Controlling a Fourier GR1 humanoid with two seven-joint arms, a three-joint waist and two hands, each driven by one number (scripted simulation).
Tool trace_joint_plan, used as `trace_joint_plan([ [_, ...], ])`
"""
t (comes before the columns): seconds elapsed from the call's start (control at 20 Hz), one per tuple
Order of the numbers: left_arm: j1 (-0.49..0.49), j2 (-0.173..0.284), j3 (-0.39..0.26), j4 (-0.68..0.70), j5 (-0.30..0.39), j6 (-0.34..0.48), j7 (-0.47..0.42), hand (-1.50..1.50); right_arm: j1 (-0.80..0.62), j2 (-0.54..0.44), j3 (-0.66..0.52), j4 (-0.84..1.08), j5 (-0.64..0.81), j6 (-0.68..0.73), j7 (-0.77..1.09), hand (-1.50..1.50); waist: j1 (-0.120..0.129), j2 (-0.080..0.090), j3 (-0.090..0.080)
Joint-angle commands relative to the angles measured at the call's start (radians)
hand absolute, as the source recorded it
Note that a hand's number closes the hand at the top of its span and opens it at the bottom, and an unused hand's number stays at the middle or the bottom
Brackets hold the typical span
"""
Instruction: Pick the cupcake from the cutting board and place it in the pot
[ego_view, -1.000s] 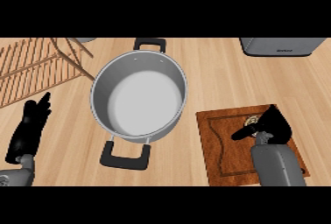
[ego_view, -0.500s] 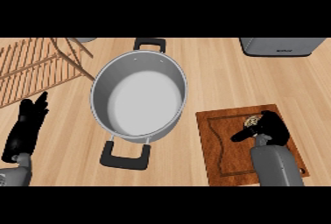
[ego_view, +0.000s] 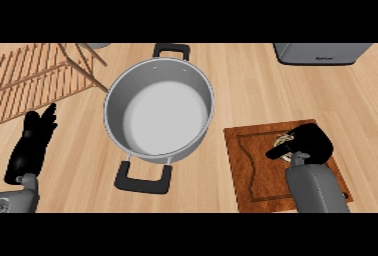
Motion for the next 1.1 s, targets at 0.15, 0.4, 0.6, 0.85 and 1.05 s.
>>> trace_joint_plan([
  [0.15, -0.029, 0.018, 0.034, 0.041, -0.005, -0.029, -0.037, 0.0, -0.05, -0.012, 0.042, -0.014, 0.12, 0.0, 0.097, 1.5, -0.001, 0.004, 0.001],
  [0.4, 0.002, 0.003, 0.009, -0.016, 0.001, -0.029, 0.016, 0.0, 0.028, -0.138, 0.246, -0.089, -0.034, 0.186, -0.476, 1.5, 0.014, -0.004, 0.003],
  [0.6, 0.007, -0.006, 0.013, 0.018, -0.006, -0.019, -0.006, 0.0, 0.067, -0.291, 0.298, -0.177, -0.045, 0.195, -0.716, 1.5, -0.012, 0.0, 0.002],
  [0.85, 0.031, -0.011, 0.031, 0.026, -0.002, -0.011, -0.027, 0.0, 0.114, -0.352, 0.183, -0.474, -0.153, 0.178, -0.76, 1.5, -0.023, -0.004, 0.001],
  [1.05, 0.044, -0.003, 0.02, -0.008, -0.023, -0.009, -0.029, 0.0, 0.104, -0.319, 0.184, -0.631, -0.167, 0.093, -0.794, 1.5, -0.017, -0.006, 0.002],
])
